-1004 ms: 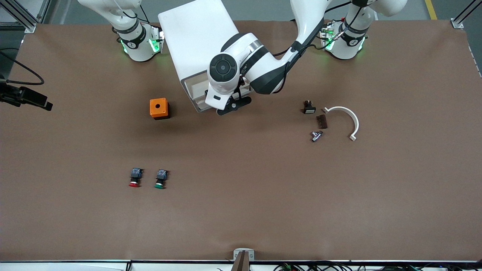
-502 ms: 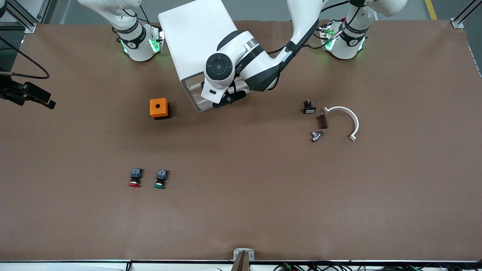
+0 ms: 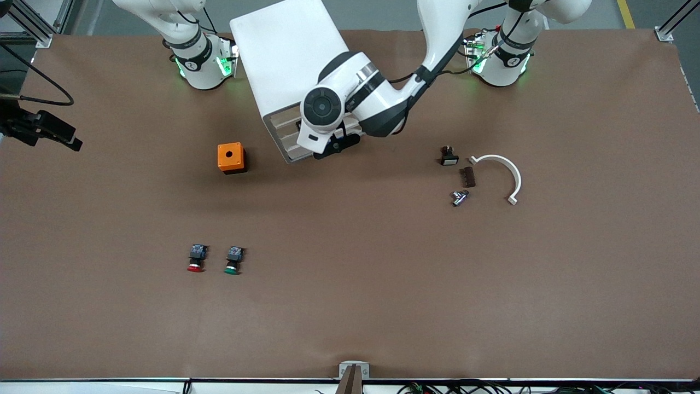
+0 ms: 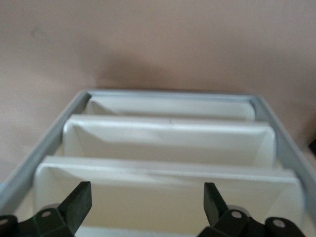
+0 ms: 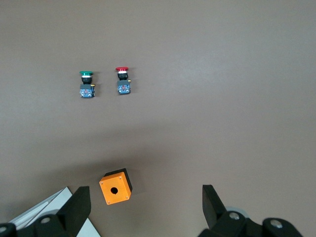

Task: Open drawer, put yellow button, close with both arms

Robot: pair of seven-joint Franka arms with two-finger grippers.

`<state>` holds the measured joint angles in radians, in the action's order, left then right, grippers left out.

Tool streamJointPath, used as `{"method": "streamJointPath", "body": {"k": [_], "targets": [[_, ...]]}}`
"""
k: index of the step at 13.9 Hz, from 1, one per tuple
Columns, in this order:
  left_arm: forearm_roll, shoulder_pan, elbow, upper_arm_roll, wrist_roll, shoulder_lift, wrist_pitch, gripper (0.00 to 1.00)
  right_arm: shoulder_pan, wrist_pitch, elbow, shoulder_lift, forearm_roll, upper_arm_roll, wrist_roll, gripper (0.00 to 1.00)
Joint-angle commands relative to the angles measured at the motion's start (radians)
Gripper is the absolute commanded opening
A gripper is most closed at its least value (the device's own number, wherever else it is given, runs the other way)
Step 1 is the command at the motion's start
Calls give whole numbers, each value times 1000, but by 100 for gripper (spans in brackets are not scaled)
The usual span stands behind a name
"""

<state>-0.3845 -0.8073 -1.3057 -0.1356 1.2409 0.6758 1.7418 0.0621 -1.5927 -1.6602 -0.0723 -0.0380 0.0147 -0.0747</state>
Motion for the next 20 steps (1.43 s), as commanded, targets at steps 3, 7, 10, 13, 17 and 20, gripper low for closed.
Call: {"method": "streamJointPath", "body": {"k": [3,7,10,13,17,20], "targets": [[94,172,-4,-1,-6,-47,-8,100,10,37,7,-18,9,-13,6,100],[292,339,-6,-1,-3,-123,-19,100,13,82,48,-18,9,-10,18,100],[387,459,-6,-2,-24,-180,-71,100,9,92,51,-18,10,-13,38,100],[496,542,-6,-2,-99,-251,-142,100,-5,96,51,-18,10,-19,44,100],[500,687,-4,-2,-360,-352,-160,100,-27,96,56,-12,16,-18,44,100],[500,799,-6,-4,-577,-416,-212,100,-27,97,57,-7,20,-18,43,100]]}}
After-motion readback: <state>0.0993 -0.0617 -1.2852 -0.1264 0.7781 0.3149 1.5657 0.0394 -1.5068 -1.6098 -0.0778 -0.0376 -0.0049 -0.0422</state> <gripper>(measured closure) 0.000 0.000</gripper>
